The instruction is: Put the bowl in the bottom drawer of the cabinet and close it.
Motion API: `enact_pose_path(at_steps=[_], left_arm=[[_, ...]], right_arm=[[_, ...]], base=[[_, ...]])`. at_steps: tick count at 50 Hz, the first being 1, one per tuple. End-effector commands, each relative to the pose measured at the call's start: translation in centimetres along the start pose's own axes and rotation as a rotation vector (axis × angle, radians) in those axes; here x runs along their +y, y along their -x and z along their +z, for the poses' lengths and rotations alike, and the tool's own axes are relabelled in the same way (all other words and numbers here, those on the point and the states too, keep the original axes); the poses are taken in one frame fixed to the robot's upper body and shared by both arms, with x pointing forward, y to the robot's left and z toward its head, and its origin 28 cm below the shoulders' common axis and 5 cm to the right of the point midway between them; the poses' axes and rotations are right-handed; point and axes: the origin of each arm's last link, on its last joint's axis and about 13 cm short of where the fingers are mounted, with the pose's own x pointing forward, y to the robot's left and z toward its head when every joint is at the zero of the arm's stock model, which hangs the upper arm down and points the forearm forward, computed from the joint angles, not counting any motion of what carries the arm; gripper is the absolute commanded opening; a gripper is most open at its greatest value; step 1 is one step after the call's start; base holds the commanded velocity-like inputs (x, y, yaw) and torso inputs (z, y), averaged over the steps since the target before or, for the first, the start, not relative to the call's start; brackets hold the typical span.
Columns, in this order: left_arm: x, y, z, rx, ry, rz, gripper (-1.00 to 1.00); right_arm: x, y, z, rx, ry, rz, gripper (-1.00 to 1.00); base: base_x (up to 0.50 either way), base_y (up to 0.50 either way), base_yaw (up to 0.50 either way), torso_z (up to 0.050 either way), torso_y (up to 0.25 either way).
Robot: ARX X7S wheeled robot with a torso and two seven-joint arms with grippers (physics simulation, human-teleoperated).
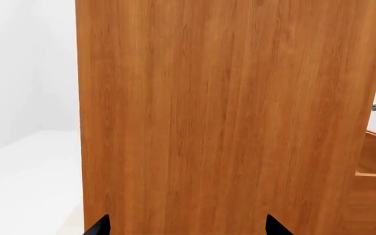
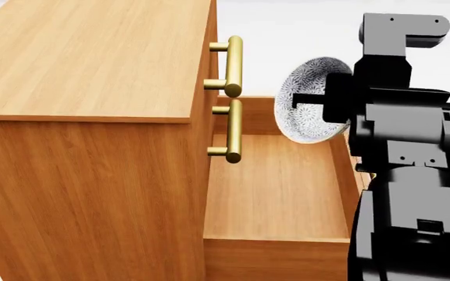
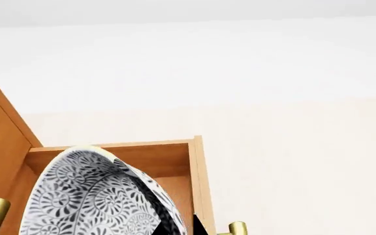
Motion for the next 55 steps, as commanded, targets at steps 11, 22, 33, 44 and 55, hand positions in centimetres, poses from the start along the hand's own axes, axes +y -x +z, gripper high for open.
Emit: enact_pose_path(at_steps=[11, 22, 33, 44, 55], left_arm=[[0.0, 0.0, 0.1, -0.003, 0.001, -0.002, 1.0], [0.0, -0.1, 0.0, 0.0, 0.004, -0.003, 1.0], [0.0, 0.0, 0.0, -0.001, 0.006, -0.003, 1.0], [0.0, 0.2, -0.5, -0.001, 0.007, -0.003, 1.0], [0.1, 0.2, -0.6, 0.0, 0.006, -0.002, 1.0]], right_arm=[[0.5, -0.5, -1.3, 0.022, 0.013, 0.024, -1.0], [1.0, -1.0, -2.5, 0.04, 0.039, 0.065, -1.0], [1.2, -1.1, -2.9, 0.054, 0.029, 0.08, -1.0], [1.3, -1.2, -3.4, 0.074, 0.013, 0.115, -1.0], [1.4, -1.3, -4.1, 0.106, -0.009, 0.136, -1.0]], base=[[0.0, 0.0, 0.0, 0.0, 0.0], [0.0, 0.0, 0.0, 0.0, 0.0], [0.0, 0.0, 0.0, 0.0, 0.001], [0.0, 0.0, 0.0, 0.0, 0.0], [0.0, 0.0, 0.0, 0.0, 0.001]])
